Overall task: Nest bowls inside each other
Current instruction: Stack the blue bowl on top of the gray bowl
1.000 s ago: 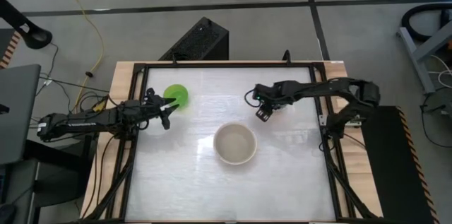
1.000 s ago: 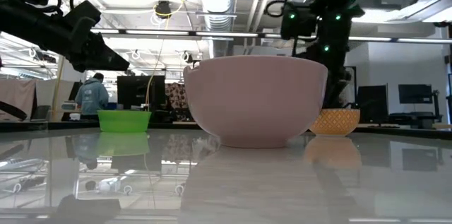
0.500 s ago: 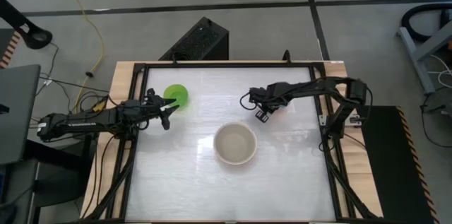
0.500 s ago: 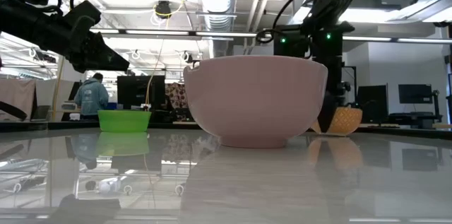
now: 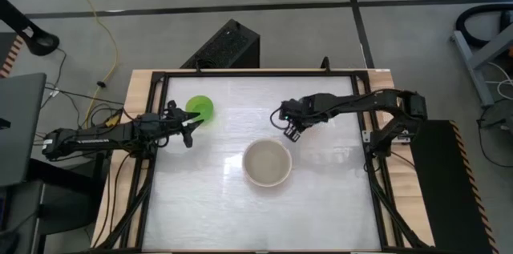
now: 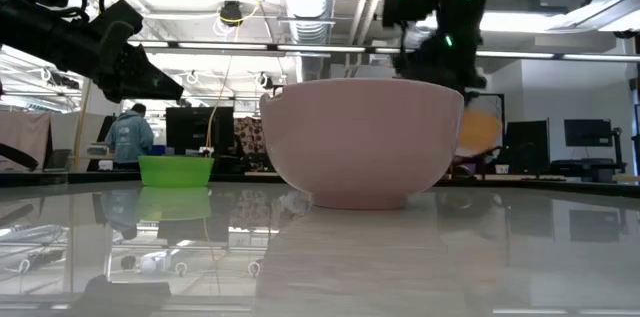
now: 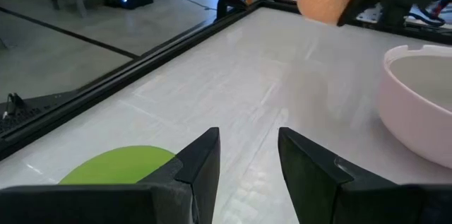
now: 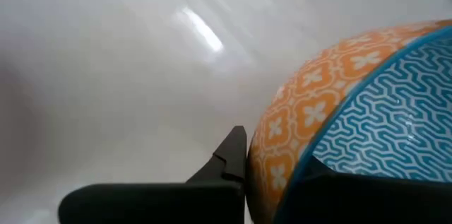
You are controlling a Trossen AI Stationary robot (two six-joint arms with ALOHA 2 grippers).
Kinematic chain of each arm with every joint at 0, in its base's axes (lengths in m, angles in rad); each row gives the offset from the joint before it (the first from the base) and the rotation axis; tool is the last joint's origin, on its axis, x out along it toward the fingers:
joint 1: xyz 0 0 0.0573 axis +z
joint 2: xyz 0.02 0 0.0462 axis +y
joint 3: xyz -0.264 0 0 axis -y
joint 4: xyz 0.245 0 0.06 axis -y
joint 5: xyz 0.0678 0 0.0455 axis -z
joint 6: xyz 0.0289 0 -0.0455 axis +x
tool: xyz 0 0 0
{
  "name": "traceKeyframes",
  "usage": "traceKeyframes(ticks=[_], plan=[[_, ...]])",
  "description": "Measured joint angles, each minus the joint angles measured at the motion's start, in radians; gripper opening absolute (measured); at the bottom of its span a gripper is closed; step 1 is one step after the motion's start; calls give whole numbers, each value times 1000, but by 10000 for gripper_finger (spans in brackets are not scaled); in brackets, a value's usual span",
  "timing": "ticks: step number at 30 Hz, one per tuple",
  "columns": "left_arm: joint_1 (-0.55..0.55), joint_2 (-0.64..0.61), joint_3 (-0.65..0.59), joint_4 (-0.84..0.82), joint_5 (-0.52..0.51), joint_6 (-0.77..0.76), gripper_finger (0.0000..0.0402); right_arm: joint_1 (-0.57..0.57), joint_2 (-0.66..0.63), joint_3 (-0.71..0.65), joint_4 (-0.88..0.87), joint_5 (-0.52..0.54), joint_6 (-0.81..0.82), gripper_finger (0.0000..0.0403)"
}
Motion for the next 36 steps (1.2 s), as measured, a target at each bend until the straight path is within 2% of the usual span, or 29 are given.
traceKeyframes(ticks=[8,11,16,20,25,36], plan=[[0,0,0,8,15,-8,134,198,89,243,-63,38,10,36],[0,0,0,10,21,-20,134,269,153,357,-92,48,-11,36],[0,-1,0,14,49,-22,134,373,274,528,-44,46,-111,36],[0,-1,0,18,64,-22,134,435,375,629,-44,11,-132,36],[0,-1,0,19,66,-33,134,488,429,668,-30,-54,-80,36],[0,-1,0,19,119,-56,134,489,450,628,-8,-17,23,36]])
